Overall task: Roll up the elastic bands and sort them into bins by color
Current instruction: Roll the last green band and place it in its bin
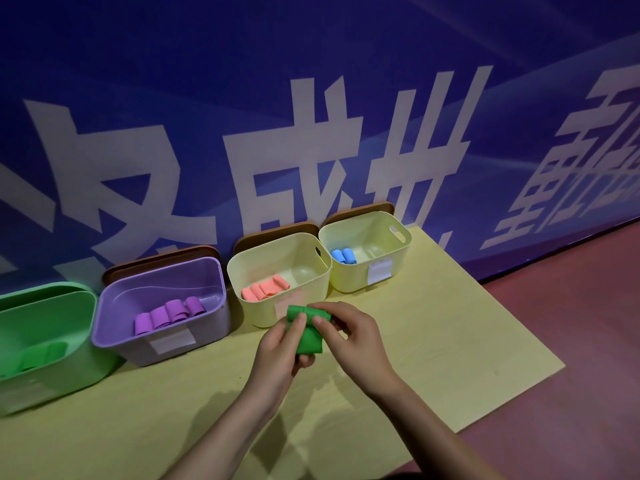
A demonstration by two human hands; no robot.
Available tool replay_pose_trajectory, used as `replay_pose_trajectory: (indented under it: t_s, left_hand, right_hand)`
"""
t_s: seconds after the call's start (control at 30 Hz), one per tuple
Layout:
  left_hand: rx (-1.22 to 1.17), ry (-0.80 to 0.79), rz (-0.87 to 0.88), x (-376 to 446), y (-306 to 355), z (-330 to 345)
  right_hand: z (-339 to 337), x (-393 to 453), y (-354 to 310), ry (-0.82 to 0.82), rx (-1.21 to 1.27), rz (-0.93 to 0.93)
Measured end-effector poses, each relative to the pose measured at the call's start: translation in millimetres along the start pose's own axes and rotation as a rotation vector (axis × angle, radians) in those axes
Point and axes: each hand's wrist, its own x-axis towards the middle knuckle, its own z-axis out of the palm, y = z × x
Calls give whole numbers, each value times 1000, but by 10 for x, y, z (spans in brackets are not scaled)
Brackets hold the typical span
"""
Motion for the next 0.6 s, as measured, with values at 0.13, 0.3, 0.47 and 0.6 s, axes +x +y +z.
replay_pose_trajectory:
  t_s: [0.13,0.3,0.47,0.6]
  left_hand:
    - [-35,5,-31,-7,9,26]
    - [50,26,6,21,38,-16]
    - [-121,-14,-79,-1,48,36]
    - [-317,26,-190,-3,80,31]
  right_hand:
    - [8,39,-9,-47,79,63]
    - [-25,73,17,-70,13,5]
    - [-20,61,150,15,-184,-185]
    - [19,81,161,35,-317,-328]
